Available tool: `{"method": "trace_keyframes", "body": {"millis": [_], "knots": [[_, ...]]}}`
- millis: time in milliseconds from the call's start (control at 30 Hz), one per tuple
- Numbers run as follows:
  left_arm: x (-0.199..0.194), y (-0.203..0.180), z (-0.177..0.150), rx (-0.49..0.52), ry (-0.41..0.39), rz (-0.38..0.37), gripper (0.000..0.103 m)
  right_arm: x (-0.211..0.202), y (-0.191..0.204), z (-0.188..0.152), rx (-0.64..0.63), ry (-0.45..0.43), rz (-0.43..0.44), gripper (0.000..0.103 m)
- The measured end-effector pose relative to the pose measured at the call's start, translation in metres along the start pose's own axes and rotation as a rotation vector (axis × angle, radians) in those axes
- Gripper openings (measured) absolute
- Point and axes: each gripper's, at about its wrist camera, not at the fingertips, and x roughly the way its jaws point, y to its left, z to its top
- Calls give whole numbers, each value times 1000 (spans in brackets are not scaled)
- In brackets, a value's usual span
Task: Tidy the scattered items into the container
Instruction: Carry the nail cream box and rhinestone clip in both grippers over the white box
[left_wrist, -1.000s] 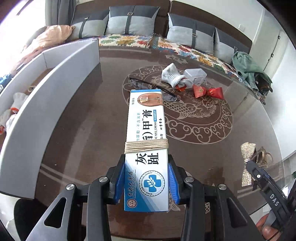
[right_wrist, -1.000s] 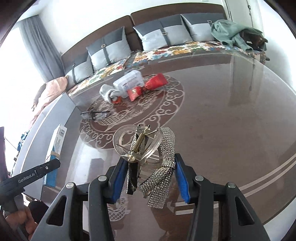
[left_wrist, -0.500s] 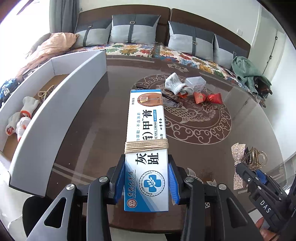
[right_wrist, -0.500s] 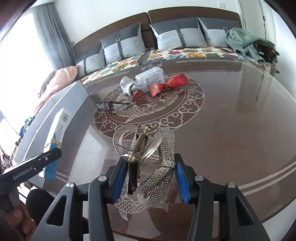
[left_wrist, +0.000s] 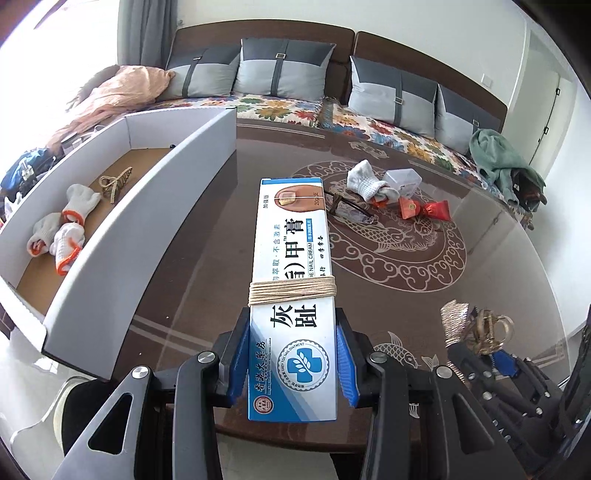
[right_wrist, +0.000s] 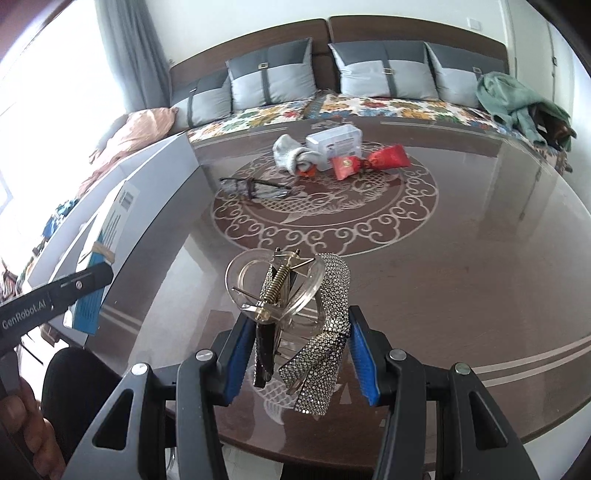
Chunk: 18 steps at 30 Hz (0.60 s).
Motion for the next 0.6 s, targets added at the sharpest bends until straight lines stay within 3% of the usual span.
{"method": "trace_keyframes", "body": {"millis": [267,600], "knots": [[-20,35,2,-72,-30,4,41,8,35,3,-80,20,45,49],[-40,148,32,-278,-62,36,41,14,130,57,-183,-40,192,49]]}}
